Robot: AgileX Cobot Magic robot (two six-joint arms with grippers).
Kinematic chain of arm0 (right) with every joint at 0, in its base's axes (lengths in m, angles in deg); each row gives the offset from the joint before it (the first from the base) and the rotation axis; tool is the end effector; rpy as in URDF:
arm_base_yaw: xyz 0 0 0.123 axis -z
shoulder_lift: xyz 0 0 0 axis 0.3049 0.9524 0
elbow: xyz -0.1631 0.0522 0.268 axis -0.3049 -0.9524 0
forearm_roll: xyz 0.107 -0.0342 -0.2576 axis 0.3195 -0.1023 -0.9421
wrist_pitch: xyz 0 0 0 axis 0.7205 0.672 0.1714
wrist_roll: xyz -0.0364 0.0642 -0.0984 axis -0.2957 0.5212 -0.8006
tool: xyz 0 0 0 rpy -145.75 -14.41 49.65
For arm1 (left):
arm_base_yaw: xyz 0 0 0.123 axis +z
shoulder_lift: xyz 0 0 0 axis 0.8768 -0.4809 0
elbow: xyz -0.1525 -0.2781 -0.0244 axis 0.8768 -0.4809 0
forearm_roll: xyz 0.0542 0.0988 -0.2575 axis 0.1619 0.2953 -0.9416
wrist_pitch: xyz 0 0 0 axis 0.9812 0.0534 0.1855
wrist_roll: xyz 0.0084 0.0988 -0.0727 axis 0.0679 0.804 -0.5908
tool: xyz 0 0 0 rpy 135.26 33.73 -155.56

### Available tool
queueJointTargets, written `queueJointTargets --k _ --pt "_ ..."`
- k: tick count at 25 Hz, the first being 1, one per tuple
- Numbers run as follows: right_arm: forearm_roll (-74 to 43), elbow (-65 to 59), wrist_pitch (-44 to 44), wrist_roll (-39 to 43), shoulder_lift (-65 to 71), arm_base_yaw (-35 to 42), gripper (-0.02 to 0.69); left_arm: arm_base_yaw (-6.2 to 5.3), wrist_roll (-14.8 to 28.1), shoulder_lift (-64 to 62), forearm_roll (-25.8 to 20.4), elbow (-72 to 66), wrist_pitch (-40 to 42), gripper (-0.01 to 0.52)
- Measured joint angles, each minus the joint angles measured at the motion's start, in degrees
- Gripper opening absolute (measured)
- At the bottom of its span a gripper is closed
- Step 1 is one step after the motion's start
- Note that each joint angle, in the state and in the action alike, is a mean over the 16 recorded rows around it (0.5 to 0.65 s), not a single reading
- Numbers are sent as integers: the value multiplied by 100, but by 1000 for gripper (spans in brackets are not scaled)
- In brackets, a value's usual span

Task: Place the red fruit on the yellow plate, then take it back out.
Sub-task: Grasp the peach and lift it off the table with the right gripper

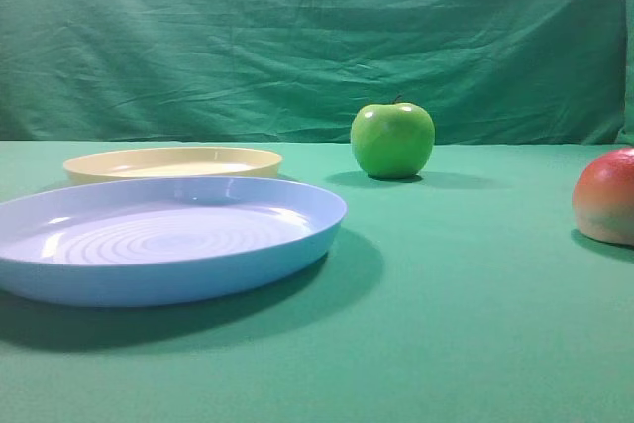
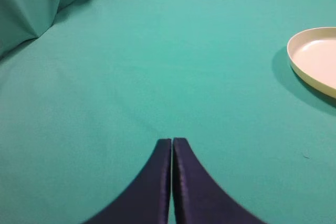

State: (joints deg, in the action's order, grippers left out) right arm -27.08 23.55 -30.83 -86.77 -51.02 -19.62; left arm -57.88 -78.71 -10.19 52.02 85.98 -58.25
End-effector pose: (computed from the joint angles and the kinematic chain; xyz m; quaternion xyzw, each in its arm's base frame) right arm 0.0792 0.0056 0.1609 -0.0294 0.8065 0.0124 0.5903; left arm 0.0775 0.0191 0.1688 -0.0702 0.7913 0.0568 0.6047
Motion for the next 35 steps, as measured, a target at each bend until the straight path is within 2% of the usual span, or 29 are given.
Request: queueJointTargets --k 29,35 --pt "0 8 -31 0 6 0 0 0 0 0 0 0 0 0" --pt "0 363 -104 -11 270 -3 0 0 0 0 0 0 0 0"
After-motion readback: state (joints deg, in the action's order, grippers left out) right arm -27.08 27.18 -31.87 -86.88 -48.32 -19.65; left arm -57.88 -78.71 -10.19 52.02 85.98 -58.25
